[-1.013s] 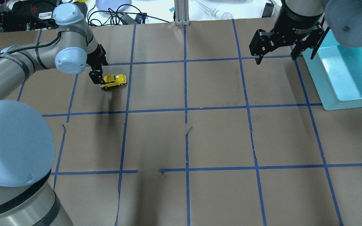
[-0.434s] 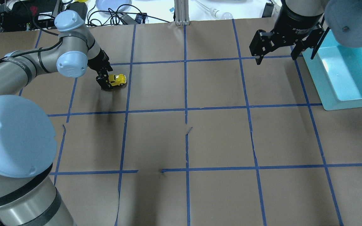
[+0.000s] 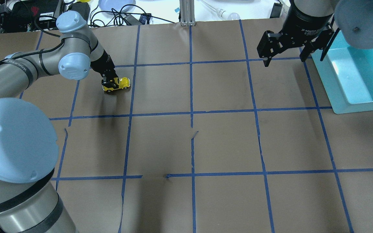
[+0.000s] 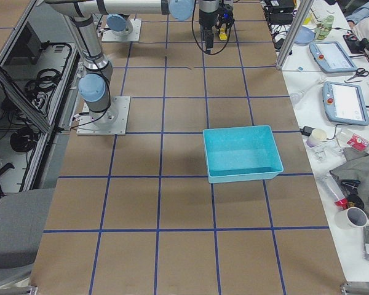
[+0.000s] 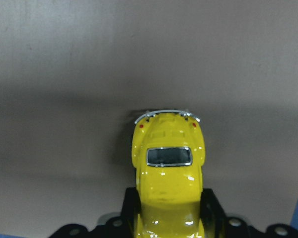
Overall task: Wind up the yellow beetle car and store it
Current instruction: 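Press the car down and drag it backward with the left gripper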
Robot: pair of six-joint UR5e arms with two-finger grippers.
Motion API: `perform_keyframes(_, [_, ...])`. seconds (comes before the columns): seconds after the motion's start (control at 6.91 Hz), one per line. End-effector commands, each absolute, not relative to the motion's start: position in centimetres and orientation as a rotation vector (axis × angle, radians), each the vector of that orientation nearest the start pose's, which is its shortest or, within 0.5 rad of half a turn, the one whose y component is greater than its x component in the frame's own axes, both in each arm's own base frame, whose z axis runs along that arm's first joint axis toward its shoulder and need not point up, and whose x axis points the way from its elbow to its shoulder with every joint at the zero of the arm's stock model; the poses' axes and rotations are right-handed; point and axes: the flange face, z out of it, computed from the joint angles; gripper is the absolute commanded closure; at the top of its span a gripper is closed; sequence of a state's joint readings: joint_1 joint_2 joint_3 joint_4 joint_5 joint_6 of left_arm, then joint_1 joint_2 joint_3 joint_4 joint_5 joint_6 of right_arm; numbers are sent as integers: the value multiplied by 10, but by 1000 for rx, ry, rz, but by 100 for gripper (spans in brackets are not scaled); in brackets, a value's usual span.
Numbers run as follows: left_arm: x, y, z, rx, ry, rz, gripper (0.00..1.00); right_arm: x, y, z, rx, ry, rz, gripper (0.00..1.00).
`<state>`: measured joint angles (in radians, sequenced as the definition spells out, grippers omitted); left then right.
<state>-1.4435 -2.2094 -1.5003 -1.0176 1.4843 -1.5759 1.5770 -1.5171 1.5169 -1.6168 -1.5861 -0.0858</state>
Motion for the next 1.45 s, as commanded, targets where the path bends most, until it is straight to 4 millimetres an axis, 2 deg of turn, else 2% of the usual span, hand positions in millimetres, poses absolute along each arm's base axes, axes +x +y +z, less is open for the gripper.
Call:
perform_keyframes(0.0, [-54, -697, 207, -2413, 2122, 84, 100, 135, -519, 493, -145, 3155, -74, 0])
perform_keyframes(0.14, [-62, -697, 215, -2424, 2152, 99, 100, 135, -518, 492, -145, 3155, -72, 0])
perform_keyframes(0.43, [-102, -690, 218, -2448, 2260, 313, 100, 135, -518, 492, -145, 3155, -72, 0])
perform_keyframes(0.58, [-121, -687, 211, -2355, 2345, 326, 100, 135, -519, 493, -145, 3155, -74, 0])
perform_keyframes(1.3, [-121, -683, 199, -2231, 2433, 351, 100, 135, -518, 492, -145, 3155, -72, 0])
